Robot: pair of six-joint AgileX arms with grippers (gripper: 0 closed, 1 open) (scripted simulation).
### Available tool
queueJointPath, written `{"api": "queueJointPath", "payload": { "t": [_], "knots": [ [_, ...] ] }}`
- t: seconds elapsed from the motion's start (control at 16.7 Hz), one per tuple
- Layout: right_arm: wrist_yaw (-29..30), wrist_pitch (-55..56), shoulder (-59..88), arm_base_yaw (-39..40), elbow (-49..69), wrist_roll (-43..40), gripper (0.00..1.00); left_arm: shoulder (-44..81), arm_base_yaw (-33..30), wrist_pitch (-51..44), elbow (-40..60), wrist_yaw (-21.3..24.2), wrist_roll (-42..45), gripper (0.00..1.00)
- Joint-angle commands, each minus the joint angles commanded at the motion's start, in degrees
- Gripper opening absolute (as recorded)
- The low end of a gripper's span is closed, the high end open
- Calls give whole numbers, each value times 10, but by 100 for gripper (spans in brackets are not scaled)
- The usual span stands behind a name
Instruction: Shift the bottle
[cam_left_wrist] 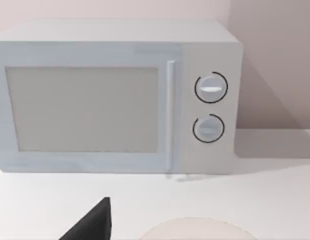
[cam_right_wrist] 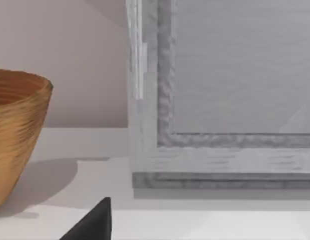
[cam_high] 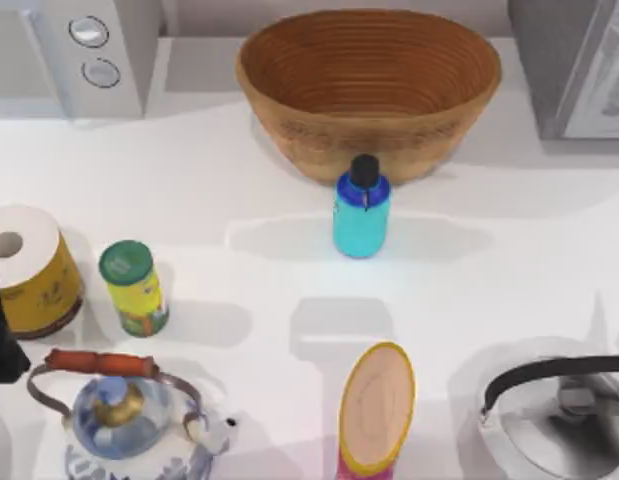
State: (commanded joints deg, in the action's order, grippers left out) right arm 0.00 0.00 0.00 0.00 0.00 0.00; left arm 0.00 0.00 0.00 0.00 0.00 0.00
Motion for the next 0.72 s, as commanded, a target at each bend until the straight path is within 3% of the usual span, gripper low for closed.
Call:
{"api": "queueJointPath", "payload": {
  "t": [0.36, 0.72],
  "knots": [
    [-29, 44, 61, 17, 45, -12, 100, 0, 0, 0, 0, 0, 0, 100],
    [-108, 180, 324, 83, 183, -48, 100, 0, 0, 0, 0, 0, 0, 100]
  ]
}}
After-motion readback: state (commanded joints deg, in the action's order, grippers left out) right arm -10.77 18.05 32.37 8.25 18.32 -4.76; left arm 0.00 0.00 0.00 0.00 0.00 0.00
